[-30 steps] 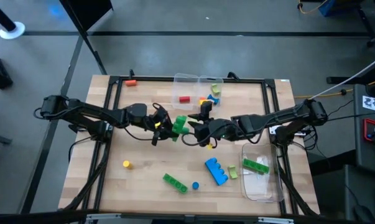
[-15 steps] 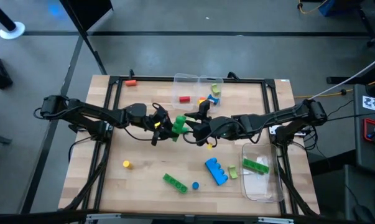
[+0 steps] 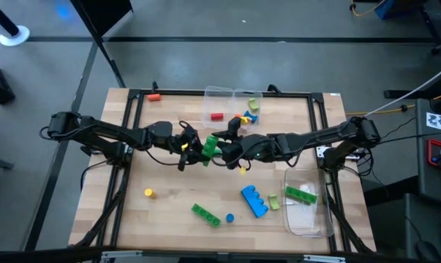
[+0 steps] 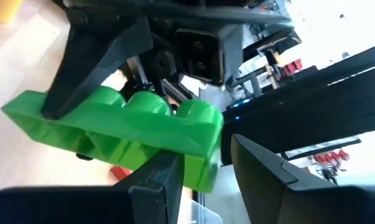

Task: Sort blocks by size
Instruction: Put the green 4 stud game piece into the bottom transparent bin

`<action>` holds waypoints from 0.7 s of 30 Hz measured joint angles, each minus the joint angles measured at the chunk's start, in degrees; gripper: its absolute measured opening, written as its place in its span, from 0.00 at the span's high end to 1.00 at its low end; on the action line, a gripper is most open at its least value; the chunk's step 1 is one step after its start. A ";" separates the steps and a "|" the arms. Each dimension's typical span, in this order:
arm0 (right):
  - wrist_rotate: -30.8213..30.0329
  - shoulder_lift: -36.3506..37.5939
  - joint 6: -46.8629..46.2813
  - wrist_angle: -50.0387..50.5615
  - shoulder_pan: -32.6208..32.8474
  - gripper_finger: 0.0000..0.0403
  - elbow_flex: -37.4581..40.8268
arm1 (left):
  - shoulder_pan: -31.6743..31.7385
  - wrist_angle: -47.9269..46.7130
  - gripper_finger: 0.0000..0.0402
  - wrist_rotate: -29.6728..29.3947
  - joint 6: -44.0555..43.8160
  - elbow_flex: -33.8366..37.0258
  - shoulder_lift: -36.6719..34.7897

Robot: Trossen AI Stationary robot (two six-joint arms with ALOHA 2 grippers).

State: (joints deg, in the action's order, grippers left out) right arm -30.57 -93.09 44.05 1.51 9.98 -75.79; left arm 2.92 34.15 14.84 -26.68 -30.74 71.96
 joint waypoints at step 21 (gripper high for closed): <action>0.16 -0.60 2.70 -0.07 -0.57 0.94 -0.02 | -0.63 -1.61 0.53 -0.07 4.35 0.02 0.00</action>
State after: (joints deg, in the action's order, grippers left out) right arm -30.41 -93.69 46.75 1.44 9.41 -75.81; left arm 2.28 32.54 14.76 -22.33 -30.72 71.96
